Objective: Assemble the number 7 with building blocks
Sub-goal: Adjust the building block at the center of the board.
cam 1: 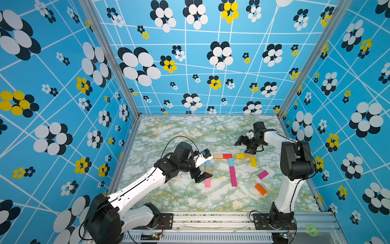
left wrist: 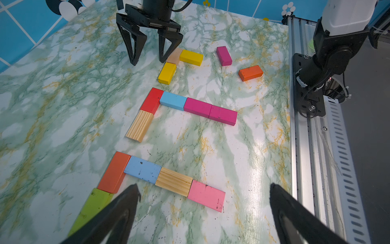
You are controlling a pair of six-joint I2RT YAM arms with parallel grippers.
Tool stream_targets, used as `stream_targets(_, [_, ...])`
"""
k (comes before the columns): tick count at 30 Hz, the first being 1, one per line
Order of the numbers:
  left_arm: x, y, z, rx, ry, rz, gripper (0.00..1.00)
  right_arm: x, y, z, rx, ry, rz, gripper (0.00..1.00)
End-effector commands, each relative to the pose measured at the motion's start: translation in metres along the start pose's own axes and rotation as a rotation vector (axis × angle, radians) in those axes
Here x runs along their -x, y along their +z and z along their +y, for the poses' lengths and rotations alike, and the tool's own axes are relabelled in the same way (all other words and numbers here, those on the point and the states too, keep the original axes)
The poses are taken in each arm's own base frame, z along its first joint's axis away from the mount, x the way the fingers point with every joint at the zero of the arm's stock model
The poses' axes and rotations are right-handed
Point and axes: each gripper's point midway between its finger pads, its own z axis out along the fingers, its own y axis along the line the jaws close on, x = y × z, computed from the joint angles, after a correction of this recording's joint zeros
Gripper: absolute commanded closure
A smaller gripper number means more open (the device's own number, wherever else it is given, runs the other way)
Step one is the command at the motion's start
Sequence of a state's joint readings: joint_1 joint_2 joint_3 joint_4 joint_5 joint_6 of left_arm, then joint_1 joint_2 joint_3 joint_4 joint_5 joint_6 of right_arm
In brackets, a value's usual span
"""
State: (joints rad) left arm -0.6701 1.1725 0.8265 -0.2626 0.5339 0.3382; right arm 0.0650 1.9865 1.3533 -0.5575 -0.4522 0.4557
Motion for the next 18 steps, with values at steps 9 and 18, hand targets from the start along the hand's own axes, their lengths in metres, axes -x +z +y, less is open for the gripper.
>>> stream_targets(9, [-0.005, 0.003, -0.004, -0.013, 0.008, 0.022, 0.01, -0.010, -0.001, -0.004, -0.036, 0.003, 0.033, 0.07])
stream_targets(18, [-0.004, 0.003, -0.005, -0.016, 0.009, 0.018, 0.01, 0.022, -0.070, 0.015, -0.106, -0.094, -0.193, 0.04])
